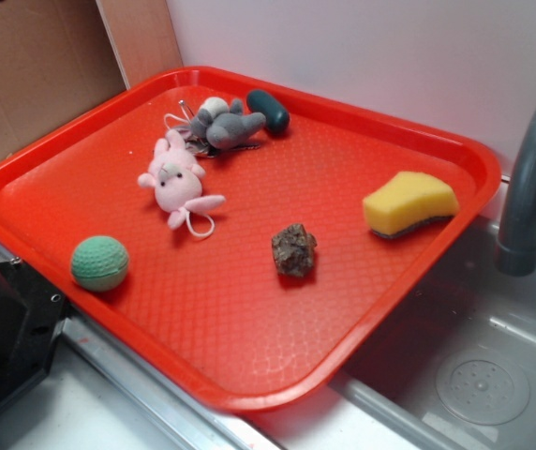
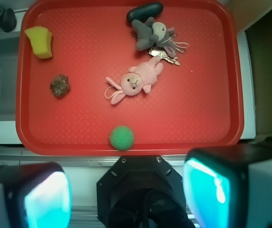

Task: Grab the rock.

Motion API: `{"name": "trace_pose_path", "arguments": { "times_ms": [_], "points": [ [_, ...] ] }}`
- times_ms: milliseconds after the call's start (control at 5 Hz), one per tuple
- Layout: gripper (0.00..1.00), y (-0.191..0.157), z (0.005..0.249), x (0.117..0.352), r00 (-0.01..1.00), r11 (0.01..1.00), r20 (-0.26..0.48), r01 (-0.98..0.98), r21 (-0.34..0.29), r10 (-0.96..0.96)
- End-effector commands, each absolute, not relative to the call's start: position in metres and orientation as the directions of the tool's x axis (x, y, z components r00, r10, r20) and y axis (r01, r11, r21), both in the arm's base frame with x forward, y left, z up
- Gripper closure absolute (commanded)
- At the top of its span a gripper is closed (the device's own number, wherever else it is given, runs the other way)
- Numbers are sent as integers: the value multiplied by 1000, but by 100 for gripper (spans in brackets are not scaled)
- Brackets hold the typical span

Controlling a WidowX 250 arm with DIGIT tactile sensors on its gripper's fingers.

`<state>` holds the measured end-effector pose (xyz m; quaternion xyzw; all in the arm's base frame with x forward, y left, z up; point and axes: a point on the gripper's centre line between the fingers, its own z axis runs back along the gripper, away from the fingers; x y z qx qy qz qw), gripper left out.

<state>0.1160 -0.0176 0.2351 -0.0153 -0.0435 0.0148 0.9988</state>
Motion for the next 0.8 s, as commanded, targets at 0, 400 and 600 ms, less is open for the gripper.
{"name": "trace_pose_path", "arguments": {
  "times_ms": [0,400,600],
  "points": [
    [0,-18,235,116,996,999,86,-28,-32,31],
    [0,-127,173,200,890,891,43,454,-15,-453],
    [0,-127,173,200,890,891,43,454,-15,-453]
  ]
}}
